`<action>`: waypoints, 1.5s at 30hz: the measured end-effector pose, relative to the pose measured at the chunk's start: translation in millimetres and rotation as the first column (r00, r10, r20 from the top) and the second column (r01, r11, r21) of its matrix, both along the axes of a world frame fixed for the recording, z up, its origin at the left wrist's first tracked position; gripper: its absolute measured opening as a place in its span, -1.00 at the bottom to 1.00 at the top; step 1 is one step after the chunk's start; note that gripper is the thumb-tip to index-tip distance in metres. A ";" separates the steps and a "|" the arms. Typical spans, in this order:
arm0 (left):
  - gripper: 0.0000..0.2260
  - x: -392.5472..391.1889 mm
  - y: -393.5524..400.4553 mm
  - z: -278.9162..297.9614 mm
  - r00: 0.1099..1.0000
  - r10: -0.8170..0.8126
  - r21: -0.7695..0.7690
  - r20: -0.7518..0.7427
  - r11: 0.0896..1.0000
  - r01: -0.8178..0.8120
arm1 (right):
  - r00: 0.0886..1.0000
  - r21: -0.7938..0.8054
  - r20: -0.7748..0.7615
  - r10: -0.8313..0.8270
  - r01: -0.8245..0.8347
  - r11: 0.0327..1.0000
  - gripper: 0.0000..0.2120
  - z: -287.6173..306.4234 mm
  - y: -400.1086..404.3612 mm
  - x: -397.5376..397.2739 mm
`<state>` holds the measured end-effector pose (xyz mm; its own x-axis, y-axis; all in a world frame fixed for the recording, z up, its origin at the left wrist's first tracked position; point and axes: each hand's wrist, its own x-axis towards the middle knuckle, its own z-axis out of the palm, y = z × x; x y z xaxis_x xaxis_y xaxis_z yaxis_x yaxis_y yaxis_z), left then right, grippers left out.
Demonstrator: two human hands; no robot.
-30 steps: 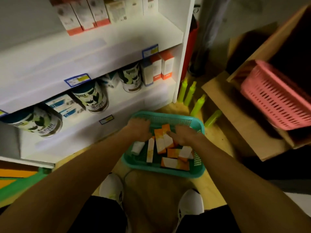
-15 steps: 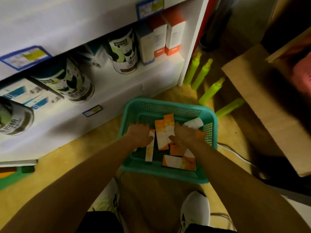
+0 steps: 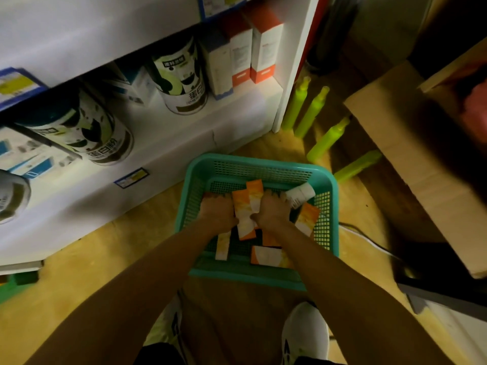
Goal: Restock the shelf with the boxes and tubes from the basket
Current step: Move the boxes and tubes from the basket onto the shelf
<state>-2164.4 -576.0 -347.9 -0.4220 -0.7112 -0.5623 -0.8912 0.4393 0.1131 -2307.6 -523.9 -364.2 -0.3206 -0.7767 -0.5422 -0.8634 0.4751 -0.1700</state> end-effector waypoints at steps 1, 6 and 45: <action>-0.71 3.2 -1.6 0.5 1.000 0.013 0.020 -0.013 1.000 -0.013 | 1.000 -0.013 0.003 -0.022 0.022 1.000 -0.35 0.7 0.3 1.2; -0.68 22.2 -11.6 -5.4 0.996 0.033 0.120 -0.080 0.992 -0.023 | 0.994 -0.072 0.073 -0.085 0.090 0.993 -0.42 -3.0 3.7 3.6; -0.60 159.3 28.0 469.2 0.911 -0.027 -0.551 -0.412 0.804 -0.225 | 0.858 -0.703 0.472 0.201 0.229 0.673 -0.34 443.4 28.7 91.7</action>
